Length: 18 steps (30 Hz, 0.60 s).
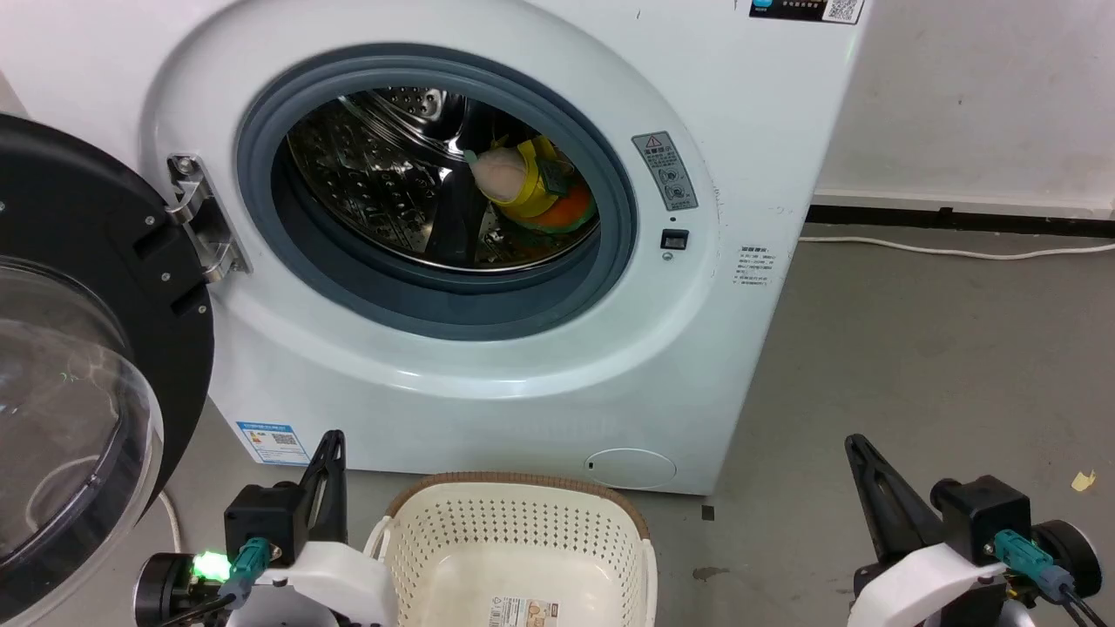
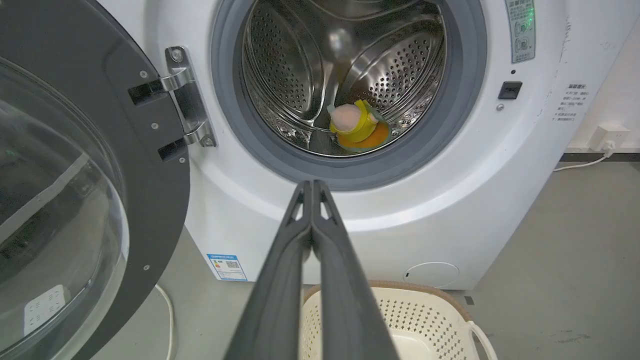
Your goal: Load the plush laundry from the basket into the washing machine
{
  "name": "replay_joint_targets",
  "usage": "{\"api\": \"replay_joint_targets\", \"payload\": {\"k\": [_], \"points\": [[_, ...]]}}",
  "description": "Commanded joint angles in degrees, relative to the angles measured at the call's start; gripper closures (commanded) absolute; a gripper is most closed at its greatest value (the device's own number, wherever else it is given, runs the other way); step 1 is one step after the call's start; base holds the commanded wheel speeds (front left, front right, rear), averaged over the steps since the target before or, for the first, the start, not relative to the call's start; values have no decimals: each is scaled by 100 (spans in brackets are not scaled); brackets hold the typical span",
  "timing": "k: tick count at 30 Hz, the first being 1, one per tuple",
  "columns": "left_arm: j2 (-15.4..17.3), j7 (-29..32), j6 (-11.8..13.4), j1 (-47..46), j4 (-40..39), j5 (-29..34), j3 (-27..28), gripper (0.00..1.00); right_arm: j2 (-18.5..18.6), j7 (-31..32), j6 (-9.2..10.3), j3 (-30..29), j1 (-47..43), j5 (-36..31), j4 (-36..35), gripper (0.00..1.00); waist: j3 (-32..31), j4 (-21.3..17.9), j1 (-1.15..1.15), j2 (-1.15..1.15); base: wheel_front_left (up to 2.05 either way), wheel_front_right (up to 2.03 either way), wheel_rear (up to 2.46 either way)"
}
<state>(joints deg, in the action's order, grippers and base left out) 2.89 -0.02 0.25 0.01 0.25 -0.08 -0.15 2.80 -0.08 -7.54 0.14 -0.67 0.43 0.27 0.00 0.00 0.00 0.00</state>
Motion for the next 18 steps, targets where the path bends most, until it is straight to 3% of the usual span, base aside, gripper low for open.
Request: {"api": "replay_joint_targets", "payload": {"k": [1, 18], "points": [[-2, 2, -25, -1, -25, 8, 15, 100, 8, 8, 5, -14, 67, -43, -27, 100, 0, 0, 0, 0, 0, 0, 0], [-2, 2, -25, -1, -25, 8, 15, 100, 8, 8, 5, -14, 67, -43, -27, 100, 0, 0, 0, 0, 0, 0, 0]]}}
